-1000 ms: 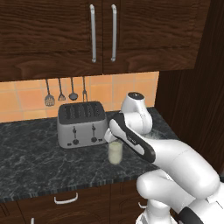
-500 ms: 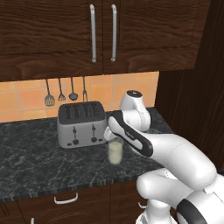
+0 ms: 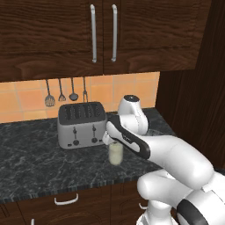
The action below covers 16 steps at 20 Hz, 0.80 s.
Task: Grab a lemon wedge from the fridge and one ice cube from the ice bowl, and put them in the glass of lemonade.
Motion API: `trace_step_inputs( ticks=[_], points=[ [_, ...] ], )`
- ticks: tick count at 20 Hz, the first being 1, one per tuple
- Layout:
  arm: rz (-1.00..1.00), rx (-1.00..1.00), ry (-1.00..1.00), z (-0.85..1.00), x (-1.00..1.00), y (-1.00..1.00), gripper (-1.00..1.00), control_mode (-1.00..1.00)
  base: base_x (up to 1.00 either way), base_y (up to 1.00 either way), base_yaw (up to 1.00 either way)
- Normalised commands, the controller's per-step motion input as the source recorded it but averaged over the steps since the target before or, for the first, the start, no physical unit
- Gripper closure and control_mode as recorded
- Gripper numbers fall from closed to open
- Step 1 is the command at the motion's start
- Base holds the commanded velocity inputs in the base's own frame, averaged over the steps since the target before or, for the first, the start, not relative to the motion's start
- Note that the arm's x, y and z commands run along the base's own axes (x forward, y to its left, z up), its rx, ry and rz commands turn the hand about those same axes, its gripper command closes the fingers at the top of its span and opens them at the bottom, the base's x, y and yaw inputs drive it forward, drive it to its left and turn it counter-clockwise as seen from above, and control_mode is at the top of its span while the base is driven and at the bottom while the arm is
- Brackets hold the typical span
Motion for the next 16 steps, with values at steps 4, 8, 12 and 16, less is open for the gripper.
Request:
trace_step_inputs(
  ticks=[4,8,12,16],
  points=[
    [-0.02,-0.01,0.00,0.00,0.02,0.02,-1.00,-1.00,0.00,0.00,0.00],
    [0.00,0.00,0.00,0.00,0.00,0.00,-1.00,-1.00,0.00,0.00,0.00],
    [0.00,0.00,0.00,0.00,0.00,0.00,-1.00,-1.00,0.00,0.00,0.00],
    [0.00,0.00,0.00,0.00,0.00,0.00,-1.00,-1.00,0.00,0.00,0.00]
  ],
)
